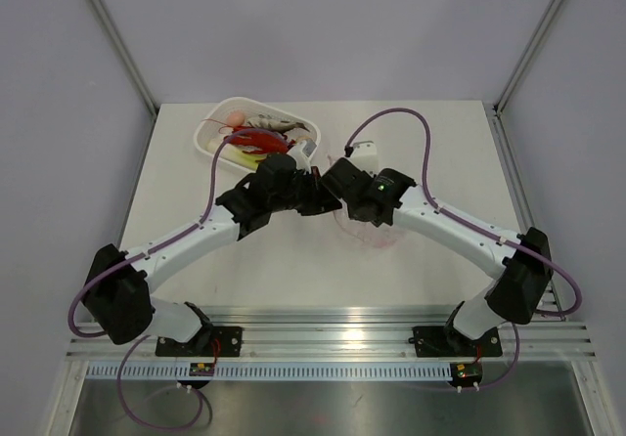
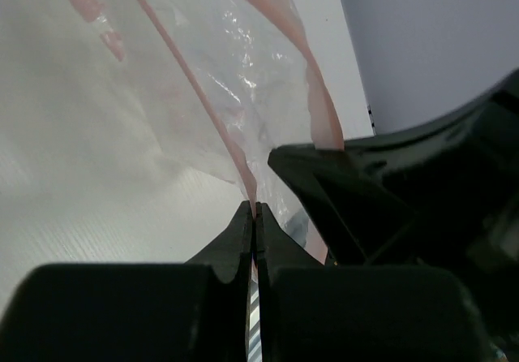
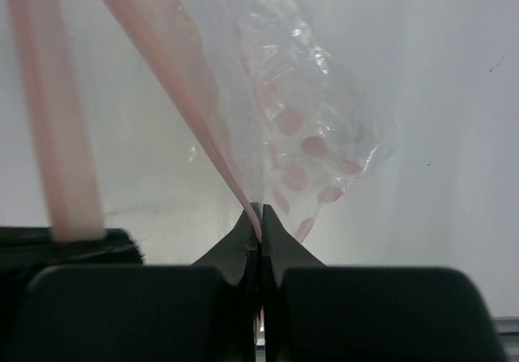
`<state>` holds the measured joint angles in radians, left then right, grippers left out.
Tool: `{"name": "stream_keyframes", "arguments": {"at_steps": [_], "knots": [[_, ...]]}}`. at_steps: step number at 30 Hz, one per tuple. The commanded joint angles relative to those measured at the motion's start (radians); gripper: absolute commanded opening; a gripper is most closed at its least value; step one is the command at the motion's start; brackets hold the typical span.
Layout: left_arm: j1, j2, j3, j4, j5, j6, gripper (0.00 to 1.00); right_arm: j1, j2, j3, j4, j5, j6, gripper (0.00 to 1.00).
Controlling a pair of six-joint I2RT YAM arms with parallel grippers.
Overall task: Place the food in the zip-top bag and seal the zipper
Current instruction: Open the zipper of the food storage bag.
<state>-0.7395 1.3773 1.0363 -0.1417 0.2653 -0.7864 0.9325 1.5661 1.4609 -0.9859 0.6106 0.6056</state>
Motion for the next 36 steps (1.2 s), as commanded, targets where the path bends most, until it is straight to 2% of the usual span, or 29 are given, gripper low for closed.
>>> {"name": "stream_keyframes", "arguments": {"at_steps": [1,4,11,16,19,23,24,27,30,31,36], "knots": [[0.009,-0.018,-0.002,0.001,0.02,0.044,0.0,-0.04,-0.087,-0.037,0.035,0.07,0.04,0.0],[0.015,0.026,0.013,-0.077,0.008,0.078,0.0,-0.044,-0.12,0.001,-0.039,0.132,0.059,0.0],[0.017,0.16,0.102,-0.125,0.061,0.127,0.0,-0.031,-0.101,0.124,-0.157,0.155,0.078,0.0],[0.034,0.276,0.246,-0.182,0.058,0.232,0.0,-0.027,-0.054,0.119,-0.158,0.13,0.098,0.0],[0.066,0.336,0.266,-0.165,0.092,0.271,0.0,-0.027,-0.023,0.11,-0.166,0.123,0.137,0.0],[0.106,0.356,0.261,-0.139,0.156,0.283,0.0,-0.043,-0.011,0.059,-0.096,0.11,0.16,0.0],[0.109,0.356,0.272,-0.157,0.155,0.303,0.09,-0.047,-0.008,0.035,-0.086,0.123,0.166,0.0],[0.109,0.336,0.297,-0.234,0.115,0.328,0.18,-0.069,-0.017,-0.014,-0.021,0.12,0.174,0.0],[0.109,0.316,0.315,-0.28,0.077,0.337,0.69,-0.078,-0.029,-0.034,0.045,0.098,0.16,0.0],[0.109,0.313,0.321,-0.306,0.06,0.337,0.89,-0.078,-0.029,-0.036,0.058,0.095,0.152,0.0],[0.109,0.293,0.35,-0.38,-0.015,0.34,0.91,-0.093,0.003,-0.019,0.099,0.051,0.137,0.0]]}}
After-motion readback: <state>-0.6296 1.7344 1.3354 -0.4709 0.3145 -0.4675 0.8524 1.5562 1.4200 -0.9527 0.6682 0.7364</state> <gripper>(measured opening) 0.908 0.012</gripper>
